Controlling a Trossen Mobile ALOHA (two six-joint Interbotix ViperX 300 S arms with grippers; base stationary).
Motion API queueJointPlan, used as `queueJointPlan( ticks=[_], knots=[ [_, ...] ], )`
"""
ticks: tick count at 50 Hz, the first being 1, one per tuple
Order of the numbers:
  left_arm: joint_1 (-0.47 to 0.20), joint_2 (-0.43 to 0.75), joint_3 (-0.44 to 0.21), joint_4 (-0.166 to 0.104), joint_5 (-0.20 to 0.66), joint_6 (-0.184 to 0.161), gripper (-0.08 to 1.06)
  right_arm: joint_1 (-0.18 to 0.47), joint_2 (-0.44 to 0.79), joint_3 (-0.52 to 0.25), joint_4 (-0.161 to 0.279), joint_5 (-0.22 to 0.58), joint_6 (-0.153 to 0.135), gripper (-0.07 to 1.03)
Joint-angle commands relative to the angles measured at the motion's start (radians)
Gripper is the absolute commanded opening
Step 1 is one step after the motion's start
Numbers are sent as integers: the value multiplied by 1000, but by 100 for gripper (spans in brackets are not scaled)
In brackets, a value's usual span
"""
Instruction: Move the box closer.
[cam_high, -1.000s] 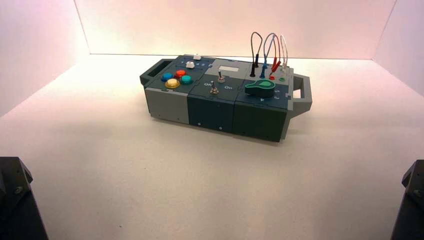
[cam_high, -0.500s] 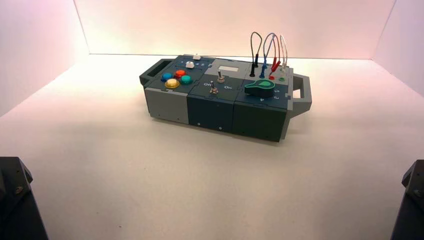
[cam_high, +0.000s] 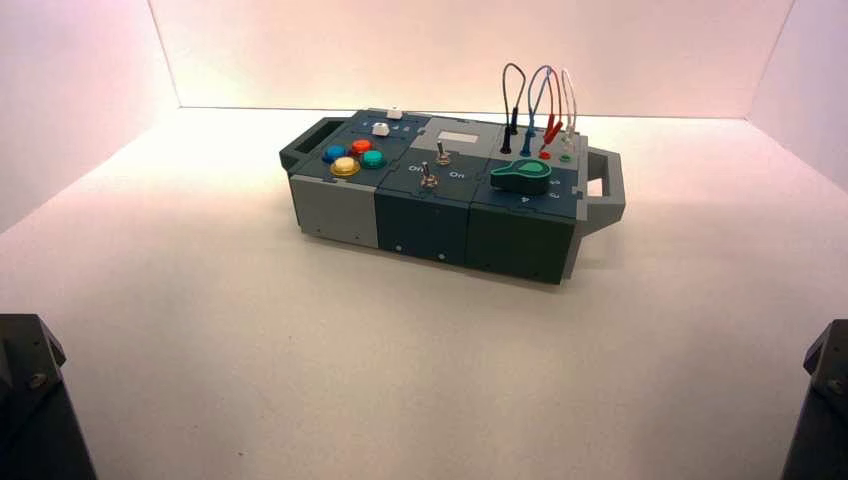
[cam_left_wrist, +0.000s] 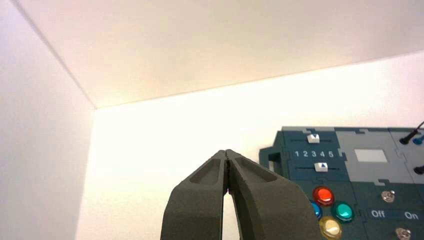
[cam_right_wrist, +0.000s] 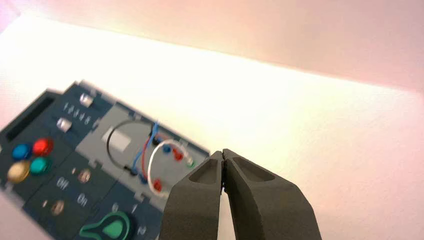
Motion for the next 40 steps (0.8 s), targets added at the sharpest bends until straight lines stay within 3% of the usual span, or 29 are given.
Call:
queueJointPlan(
  ticks=[1,2,6,12,22,40],
  knots=[
    [-15,97,-123,3,55,23,-3,-6,51,-57,2,46,3,-2],
    [-25,143,-161,3,64,34,-3,-6,80,-67,2,58,3,-2],
    [-34,199,-202,3,69,51,-3,-6,106,-77,2,66,3,-2],
    [-58,334,-295,3,106,115,-3,-6,167,-94,-3,86,3,-2],
    [-61,491,-414,3,189,132,-3,-5,249,-127,-28,133,0,-2],
    [-81,652,-551,3,207,175,-3,0,367,-126,-32,104,-9,-2]
  ],
)
